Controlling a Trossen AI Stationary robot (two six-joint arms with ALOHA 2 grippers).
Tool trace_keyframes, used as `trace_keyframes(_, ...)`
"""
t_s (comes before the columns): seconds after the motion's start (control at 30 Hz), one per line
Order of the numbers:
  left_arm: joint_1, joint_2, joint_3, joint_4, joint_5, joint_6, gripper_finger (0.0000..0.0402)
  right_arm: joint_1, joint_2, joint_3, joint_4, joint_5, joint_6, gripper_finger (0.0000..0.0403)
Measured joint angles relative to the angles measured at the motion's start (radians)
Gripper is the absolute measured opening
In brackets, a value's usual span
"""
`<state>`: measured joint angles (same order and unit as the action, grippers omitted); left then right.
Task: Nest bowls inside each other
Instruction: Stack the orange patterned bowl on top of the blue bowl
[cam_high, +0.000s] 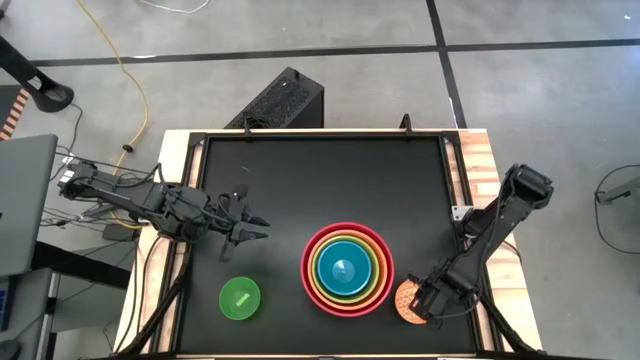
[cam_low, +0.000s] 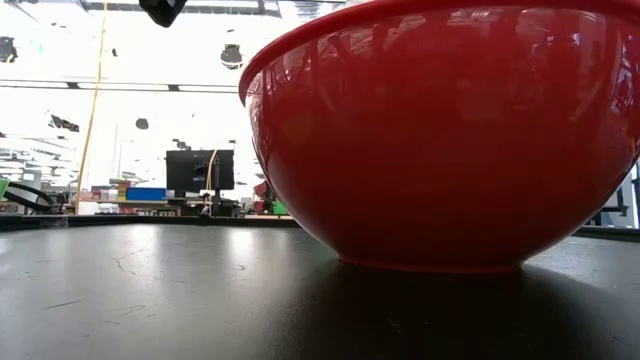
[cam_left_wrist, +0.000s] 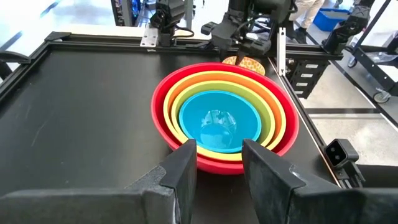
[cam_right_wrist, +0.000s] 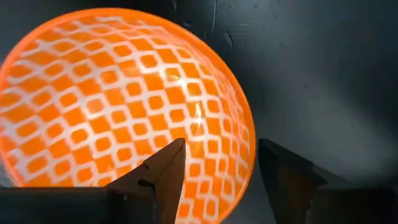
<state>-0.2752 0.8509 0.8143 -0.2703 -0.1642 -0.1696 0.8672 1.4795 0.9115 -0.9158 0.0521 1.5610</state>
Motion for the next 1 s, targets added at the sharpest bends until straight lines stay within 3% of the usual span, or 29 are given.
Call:
trace_keyframes(0.2,0.0,0.0,0.0,0.0,0.0,0.005,0.0116,-0.016,0.041,0.0,0.008,0.008,-0.049,0.0176)
trace_keyframes(0.43,0.0,0.0,0.0,-0.002,0.0,0.007,0.0116,-0.017,0.024,0.0,-0.008,0.022,-0.078,0.0037)
trace_keyframes(0.5,0.0,0.0,0.0,-0.002,0.0,0.007,0.0116,-0.017,0.007,0.0,-0.012,0.022,-0.077,0.0015)
trace_keyframes(0.73,0.0,0.0,0.0,-0.002,0.025,0.008,0.0116,-0.018,-0.109,-0.002,-0.022,-0.01,-0.065,0.0013)
trace_keyframes(1.0,0.0,0.0,0.0,-0.003,0.026,0.026,0.0116,-0.017,-0.349,-0.002,0.029,-0.02,0.019,0.0006)
